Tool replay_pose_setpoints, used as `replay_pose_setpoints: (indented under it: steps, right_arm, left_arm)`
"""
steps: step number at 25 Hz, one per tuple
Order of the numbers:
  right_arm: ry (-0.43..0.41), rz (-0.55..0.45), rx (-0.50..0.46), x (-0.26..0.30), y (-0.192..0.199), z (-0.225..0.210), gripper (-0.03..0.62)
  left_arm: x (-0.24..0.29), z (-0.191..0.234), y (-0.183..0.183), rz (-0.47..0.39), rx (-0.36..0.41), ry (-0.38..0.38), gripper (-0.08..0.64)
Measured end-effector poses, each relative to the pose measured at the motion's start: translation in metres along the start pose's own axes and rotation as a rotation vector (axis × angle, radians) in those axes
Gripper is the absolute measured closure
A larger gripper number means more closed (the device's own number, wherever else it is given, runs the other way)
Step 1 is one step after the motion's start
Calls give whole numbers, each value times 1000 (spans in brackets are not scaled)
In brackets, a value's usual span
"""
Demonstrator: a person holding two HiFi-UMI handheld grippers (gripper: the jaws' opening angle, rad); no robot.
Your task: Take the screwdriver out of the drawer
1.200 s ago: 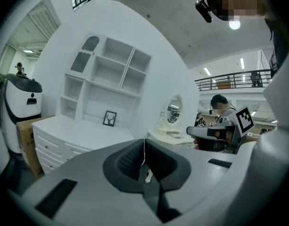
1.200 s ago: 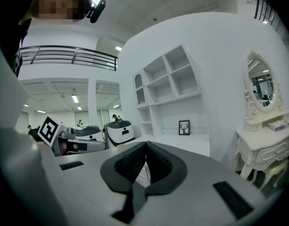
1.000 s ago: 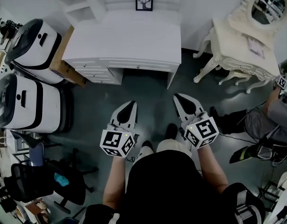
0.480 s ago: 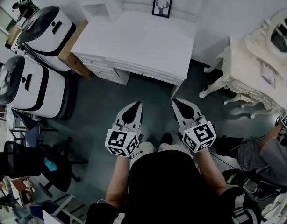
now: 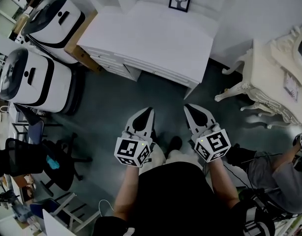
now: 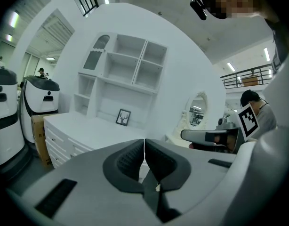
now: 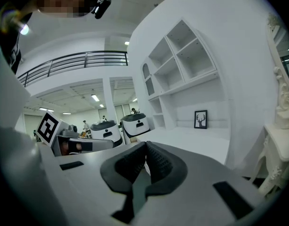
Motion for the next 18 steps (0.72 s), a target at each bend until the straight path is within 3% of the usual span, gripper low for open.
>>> replay_pose_setpoints:
  steps: [8,18]
  right_arm:
    - [34,-25,41,42,-15,-3,575]
    - [176,-25,55,99,-37,-12,575]
  left_arm:
    - [23,47,-10,38,25,31,535]
    - [73,115,-17,109,97,118,534]
Point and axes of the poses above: the fingertips, and each gripper's own axes: x forward along the fingers, z to its left, y out of its underside, the point moved 1 cm from there along -x, backward along the fingers, and after that the axes turned 13 degrees about z, right-handed, at the moved point
